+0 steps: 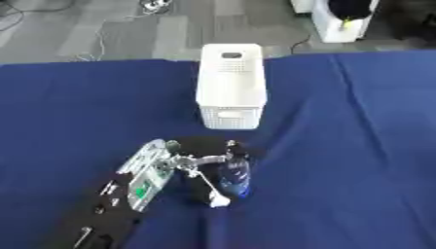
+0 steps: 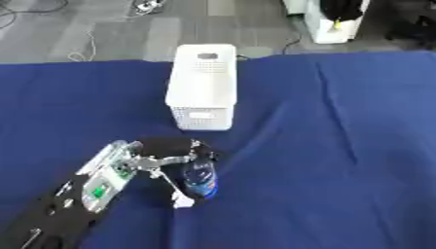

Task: Pick up objects on the table and place them in the box.

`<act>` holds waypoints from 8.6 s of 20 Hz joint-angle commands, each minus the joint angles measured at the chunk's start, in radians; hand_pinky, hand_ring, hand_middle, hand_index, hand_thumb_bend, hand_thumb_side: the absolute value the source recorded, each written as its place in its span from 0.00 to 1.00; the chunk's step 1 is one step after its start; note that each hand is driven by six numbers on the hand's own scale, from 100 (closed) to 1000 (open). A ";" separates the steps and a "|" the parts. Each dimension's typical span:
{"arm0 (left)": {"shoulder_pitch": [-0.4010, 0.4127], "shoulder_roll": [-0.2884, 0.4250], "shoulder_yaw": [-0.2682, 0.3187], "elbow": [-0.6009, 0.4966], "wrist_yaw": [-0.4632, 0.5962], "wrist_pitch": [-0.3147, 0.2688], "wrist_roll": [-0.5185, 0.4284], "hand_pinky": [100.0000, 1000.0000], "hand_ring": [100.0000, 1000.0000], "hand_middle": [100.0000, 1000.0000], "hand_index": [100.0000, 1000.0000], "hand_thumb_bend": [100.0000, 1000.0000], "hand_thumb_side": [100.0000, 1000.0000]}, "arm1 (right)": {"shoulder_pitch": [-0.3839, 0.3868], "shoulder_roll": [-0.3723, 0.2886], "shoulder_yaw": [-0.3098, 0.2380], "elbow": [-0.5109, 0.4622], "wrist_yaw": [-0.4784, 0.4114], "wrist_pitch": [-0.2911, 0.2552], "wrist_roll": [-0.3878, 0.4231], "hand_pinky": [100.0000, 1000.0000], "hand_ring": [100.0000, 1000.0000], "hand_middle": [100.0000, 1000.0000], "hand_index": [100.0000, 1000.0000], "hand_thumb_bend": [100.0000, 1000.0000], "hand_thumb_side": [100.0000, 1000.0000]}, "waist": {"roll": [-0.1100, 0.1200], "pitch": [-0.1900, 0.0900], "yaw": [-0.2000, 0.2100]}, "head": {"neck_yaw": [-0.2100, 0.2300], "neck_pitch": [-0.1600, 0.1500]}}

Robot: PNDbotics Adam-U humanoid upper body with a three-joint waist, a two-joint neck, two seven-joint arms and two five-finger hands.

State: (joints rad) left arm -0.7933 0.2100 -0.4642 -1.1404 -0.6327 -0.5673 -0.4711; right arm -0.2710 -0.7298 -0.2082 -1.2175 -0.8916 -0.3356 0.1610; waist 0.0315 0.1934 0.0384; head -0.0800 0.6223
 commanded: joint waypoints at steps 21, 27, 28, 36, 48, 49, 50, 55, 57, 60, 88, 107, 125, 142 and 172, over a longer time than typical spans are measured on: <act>-0.022 0.070 0.009 -0.249 0.190 0.167 -0.029 0.00 0.00 0.00 0.12 0.00 0.18 | -0.004 -0.032 -0.010 -0.004 0.003 0.000 0.010 0.89 0.79 0.78 0.86 0.00 1.00 | -0.005 -0.018 0.006 | -0.015 0.002; -0.040 0.090 0.036 -0.333 0.230 0.232 -0.029 0.00 0.00 0.00 0.12 0.00 0.19 | -0.001 -0.034 -0.011 -0.002 0.003 0.002 0.011 0.90 0.79 0.77 0.86 0.00 1.00 | -0.001 -0.020 0.011 | -0.021 0.005; -0.045 0.093 0.042 -0.346 0.230 0.242 -0.027 0.00 0.00 0.00 0.12 0.00 0.19 | 0.000 -0.034 -0.012 -0.002 0.004 0.002 0.011 0.90 0.79 0.77 0.86 0.00 1.00 | 0.000 -0.021 0.012 | -0.021 0.006; -0.106 0.092 0.086 -0.333 0.170 0.274 0.007 0.00 0.00 0.00 0.11 0.00 0.19 | 0.000 -0.040 -0.011 -0.003 0.004 0.004 0.013 0.90 0.79 0.77 0.86 0.00 1.00 | 0.005 -0.028 0.013 | -0.024 0.005; -0.186 0.058 0.131 -0.188 0.032 0.225 0.097 0.00 0.00 0.00 0.11 0.00 0.19 | -0.002 -0.040 -0.011 -0.001 0.005 0.006 0.014 0.90 0.79 0.77 0.86 0.00 1.00 | 0.010 -0.028 0.008 | -0.021 0.000; -0.190 0.055 0.135 -0.183 0.034 0.227 0.103 0.00 0.00 0.00 0.11 0.00 0.20 | -0.002 -0.040 -0.011 -0.001 0.005 0.006 0.014 0.90 0.79 0.77 0.86 0.00 1.00 | 0.011 -0.027 0.007 | -0.021 -0.001; -0.193 0.053 0.139 -0.180 0.035 0.229 0.108 0.00 0.00 0.00 0.11 0.00 0.20 | -0.002 -0.040 -0.011 -0.001 0.005 0.006 0.014 0.90 0.79 0.77 0.86 0.00 1.00 | 0.011 -0.027 0.007 | -0.021 0.000; -0.214 0.046 0.162 -0.174 0.010 0.240 0.138 0.00 0.00 0.00 0.11 0.00 0.20 | -0.002 -0.042 -0.011 0.000 0.006 0.006 0.015 0.90 0.79 0.77 0.86 0.00 1.00 | 0.011 -0.026 0.005 | -0.017 -0.003; -0.224 0.044 0.173 -0.177 -0.005 0.245 0.150 0.00 0.00 0.00 0.11 0.00 0.21 | -0.002 -0.042 -0.011 0.000 0.006 0.005 0.015 0.90 0.79 0.77 0.86 0.00 1.00 | 0.011 -0.026 0.004 | -0.015 -0.004; -0.244 0.043 0.189 -0.176 -0.032 0.255 0.168 0.00 0.00 0.00 0.11 0.00 0.21 | -0.001 -0.044 -0.011 0.001 0.007 0.005 0.016 0.90 0.79 0.77 0.86 0.00 1.00 | 0.012 -0.026 0.005 | -0.014 -0.002; -0.401 -0.046 0.363 0.307 -0.447 0.215 0.404 0.00 0.00 0.00 0.11 0.00 0.21 | -0.007 -0.045 -0.004 0.003 0.015 0.010 0.022 0.90 0.79 0.78 0.86 0.00 1.00 | 0.022 -0.025 -0.011 | 0.004 0.001; -0.420 -0.059 0.361 0.326 -0.577 0.149 0.373 1.00 0.99 0.99 0.94 0.05 0.57 | -0.010 -0.049 -0.003 0.003 0.014 0.014 0.024 0.90 0.79 0.78 0.86 0.00 1.00 | 0.029 -0.032 -0.015 | 0.004 -0.002; -0.348 0.011 0.386 0.268 -0.227 0.183 0.521 0.52 0.86 0.93 0.94 0.00 0.72 | 0.019 -0.063 -0.019 0.006 0.004 0.001 0.013 0.90 0.79 0.78 0.86 0.00 1.00 | 0.030 -0.059 -0.002 | 0.013 -0.059; 0.292 0.210 0.353 -0.577 0.736 0.351 0.466 0.26 0.71 0.86 0.94 0.01 0.82 | 0.307 0.207 -0.218 -0.506 0.063 -0.156 -0.141 0.86 0.78 0.78 0.84 0.00 1.00 | -0.054 -0.111 0.078 | 0.221 -0.287; 0.552 -0.077 0.363 -0.860 0.649 0.239 0.514 0.26 0.61 0.78 0.86 0.06 0.76 | 0.220 0.400 -0.152 -0.782 0.495 -0.319 -0.286 0.80 0.75 0.76 0.83 0.00 0.98 | -0.010 -0.054 0.066 | 0.132 -0.517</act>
State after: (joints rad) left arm -0.2380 0.1380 -0.0984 -1.9788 0.0219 -0.3274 0.0346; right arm -0.0421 -0.2974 -0.3613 -1.9825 -0.4018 -0.6484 -0.1238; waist 0.0232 0.1524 0.1057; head 0.0368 0.0795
